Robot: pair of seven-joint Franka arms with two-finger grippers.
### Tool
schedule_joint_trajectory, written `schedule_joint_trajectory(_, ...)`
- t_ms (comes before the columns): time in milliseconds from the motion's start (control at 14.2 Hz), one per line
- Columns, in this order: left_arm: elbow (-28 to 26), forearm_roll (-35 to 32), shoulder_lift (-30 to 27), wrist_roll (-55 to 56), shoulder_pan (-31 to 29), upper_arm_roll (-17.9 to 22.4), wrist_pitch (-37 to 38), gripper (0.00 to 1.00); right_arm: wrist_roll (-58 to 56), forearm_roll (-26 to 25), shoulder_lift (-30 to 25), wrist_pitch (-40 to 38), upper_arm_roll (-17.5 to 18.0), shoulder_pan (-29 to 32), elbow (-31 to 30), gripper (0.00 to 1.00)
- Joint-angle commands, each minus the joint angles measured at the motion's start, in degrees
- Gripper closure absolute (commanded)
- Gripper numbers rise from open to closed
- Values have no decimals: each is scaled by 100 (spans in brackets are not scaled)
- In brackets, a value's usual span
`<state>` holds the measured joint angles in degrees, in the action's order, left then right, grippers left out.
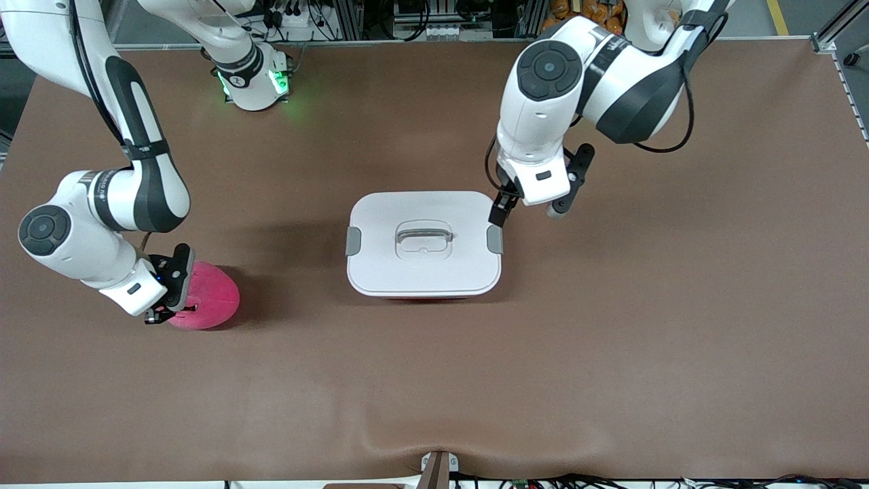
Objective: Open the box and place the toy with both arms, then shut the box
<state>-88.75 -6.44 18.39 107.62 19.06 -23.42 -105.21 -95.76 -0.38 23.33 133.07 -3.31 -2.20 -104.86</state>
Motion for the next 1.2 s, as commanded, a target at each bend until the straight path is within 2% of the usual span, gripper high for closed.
schedule_joint_trajectory(0,112,-138,165,662,194,4,-297,0,-591,-76,5,-79,-21,0,89,100)
schedule_joint_trajectory(282,121,-418,402,1733,457,4,-588,0,-1775,-76,-92,-149,-30,9,308,100)
schedule_joint_trajectory(634,130,-568,692,2754,669,13,-1018,5,-2718,-198,-92,-896,-65,-43,896,100)
schedule_joint_trajectory(846,148,-673,841,3106,809,30,-1186,9,-2799,-734,-83,-959,-30,-122,1090,100)
schedule_joint_trajectory(1128,481,-850,1175,3625,959,57,-1335,11,-2825,-814,-92,-1194,-30,-193,1450,100)
